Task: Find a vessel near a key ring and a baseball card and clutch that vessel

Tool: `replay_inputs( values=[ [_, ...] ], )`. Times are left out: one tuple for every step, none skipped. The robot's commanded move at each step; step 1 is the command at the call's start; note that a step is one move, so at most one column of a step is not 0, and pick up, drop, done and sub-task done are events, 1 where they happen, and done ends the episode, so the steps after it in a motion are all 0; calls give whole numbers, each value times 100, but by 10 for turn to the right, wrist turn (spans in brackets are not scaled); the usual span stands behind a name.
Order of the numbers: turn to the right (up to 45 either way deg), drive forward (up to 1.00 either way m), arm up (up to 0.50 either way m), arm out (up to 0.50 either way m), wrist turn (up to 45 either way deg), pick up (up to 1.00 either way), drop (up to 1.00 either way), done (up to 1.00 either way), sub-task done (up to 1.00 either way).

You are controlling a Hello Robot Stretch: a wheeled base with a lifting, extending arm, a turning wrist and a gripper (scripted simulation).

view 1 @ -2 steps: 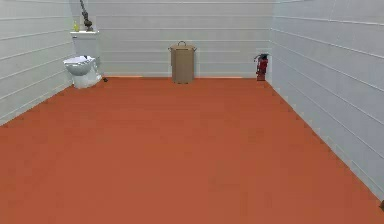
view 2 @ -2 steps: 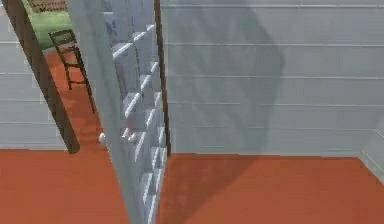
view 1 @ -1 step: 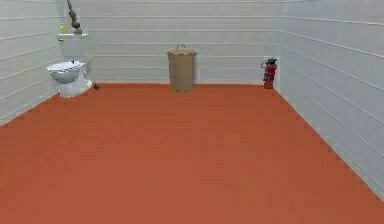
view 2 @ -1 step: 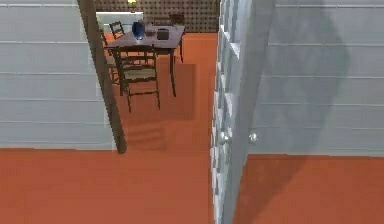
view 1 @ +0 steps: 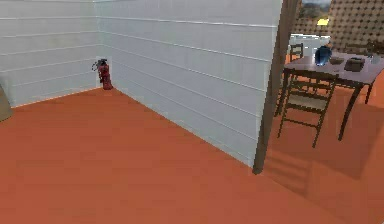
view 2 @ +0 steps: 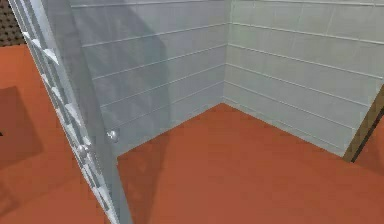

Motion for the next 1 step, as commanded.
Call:
replay_inputs(
  values=[
    [60, 0, 0, 0, 0, 0, 0, 0, 0]
  ],
)
